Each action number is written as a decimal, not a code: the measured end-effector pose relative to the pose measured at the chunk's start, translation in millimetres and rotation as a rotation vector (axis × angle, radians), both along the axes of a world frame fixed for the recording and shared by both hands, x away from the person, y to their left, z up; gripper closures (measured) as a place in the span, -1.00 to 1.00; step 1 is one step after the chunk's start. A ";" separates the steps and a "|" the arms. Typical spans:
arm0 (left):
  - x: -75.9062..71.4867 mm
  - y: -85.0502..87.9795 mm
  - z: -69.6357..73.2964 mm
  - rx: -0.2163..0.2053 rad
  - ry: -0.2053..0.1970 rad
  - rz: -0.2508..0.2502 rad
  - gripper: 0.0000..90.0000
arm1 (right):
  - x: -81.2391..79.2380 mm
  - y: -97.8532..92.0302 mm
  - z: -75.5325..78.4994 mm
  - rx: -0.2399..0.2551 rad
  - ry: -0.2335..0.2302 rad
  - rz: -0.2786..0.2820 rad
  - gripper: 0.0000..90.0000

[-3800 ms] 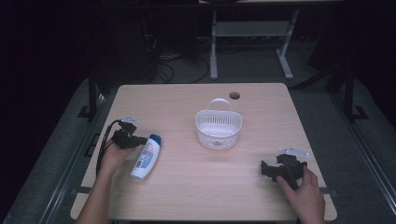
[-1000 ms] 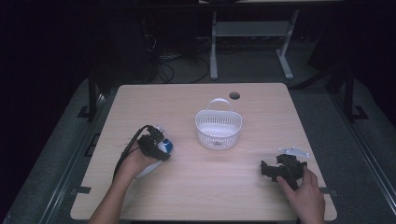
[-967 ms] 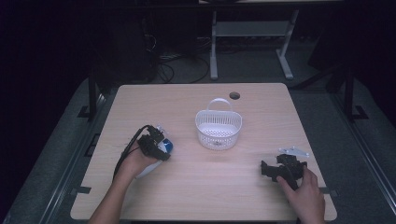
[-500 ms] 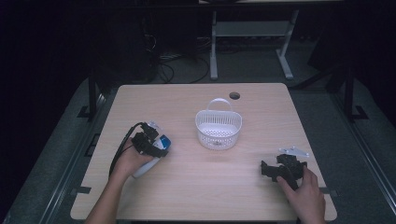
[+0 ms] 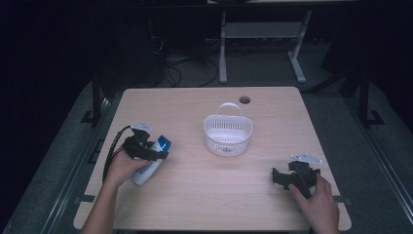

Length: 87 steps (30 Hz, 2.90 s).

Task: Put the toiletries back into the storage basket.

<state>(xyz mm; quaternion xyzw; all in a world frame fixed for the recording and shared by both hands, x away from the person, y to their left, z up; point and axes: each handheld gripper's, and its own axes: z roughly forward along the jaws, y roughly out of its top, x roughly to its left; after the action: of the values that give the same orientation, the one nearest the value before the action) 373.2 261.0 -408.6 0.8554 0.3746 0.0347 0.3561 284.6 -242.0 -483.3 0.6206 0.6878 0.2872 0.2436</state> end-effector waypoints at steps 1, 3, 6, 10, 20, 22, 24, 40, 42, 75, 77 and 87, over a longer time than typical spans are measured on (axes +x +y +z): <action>-0.3 1.7 0.7 -0.015 -0.006 0.004 -0.23 | 0.0 0.0 0.0 0.000 0.000 0.000 -1.00; -1.3 5.2 2.7 -0.044 -0.012 0.008 -0.23 | 0.0 0.0 0.0 0.000 0.000 0.000 -1.00; -2.0 10.4 5.4 -0.075 -0.026 0.011 -0.22 | 0.0 0.0 0.0 0.000 0.000 0.000 -1.00; -3.1 15.4 8.5 -0.116 -0.039 0.005 -0.22 | 0.0 0.0 0.0 0.000 0.000 0.000 -1.00; -9.3 20.1 22.4 -0.237 -0.129 -0.028 -0.22 | 0.0 0.0 0.0 0.000 0.000 0.000 -1.00; -9.9 19.8 24.5 -0.260 -0.156 -0.034 -0.22 | 0.0 0.0 0.0 0.000 0.000 0.000 -1.00; -10.5 18.6 26.6 -0.280 -0.173 -0.039 -0.22 | 0.0 0.0 0.0 0.000 0.000 0.000 -1.00; -10.5 2.0 41.3 -0.374 -0.256 -0.077 -0.21 | 0.0 0.0 0.0 0.000 0.000 0.000 -1.00; -9.1 -1.0 44.3 -0.376 -0.256 -0.083 -0.21 | 0.0 0.0 0.0 0.000 0.000 0.000 -1.00; 19.9 -62.0 88.2 -0.397 -0.306 -0.189 -0.22 | 0.0 0.0 0.0 0.000 -0.001 0.001 -1.00; 22.7 -67.0 90.5 -0.400 -0.311 -0.196 -0.22 | -0.1 0.1 0.1 0.001 0.000 -0.001 -1.00; 33.2 -90.7 100.7 -0.413 -0.327 -0.236 -0.21 | -0.1 0.0 0.1 0.000 0.000 0.000 -1.00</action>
<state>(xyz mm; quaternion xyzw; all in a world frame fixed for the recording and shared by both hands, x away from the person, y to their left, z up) 406.4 170.2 -307.8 0.7854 0.2093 0.0532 0.5801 284.6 -242.0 -483.2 0.6206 0.6878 0.2872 0.2436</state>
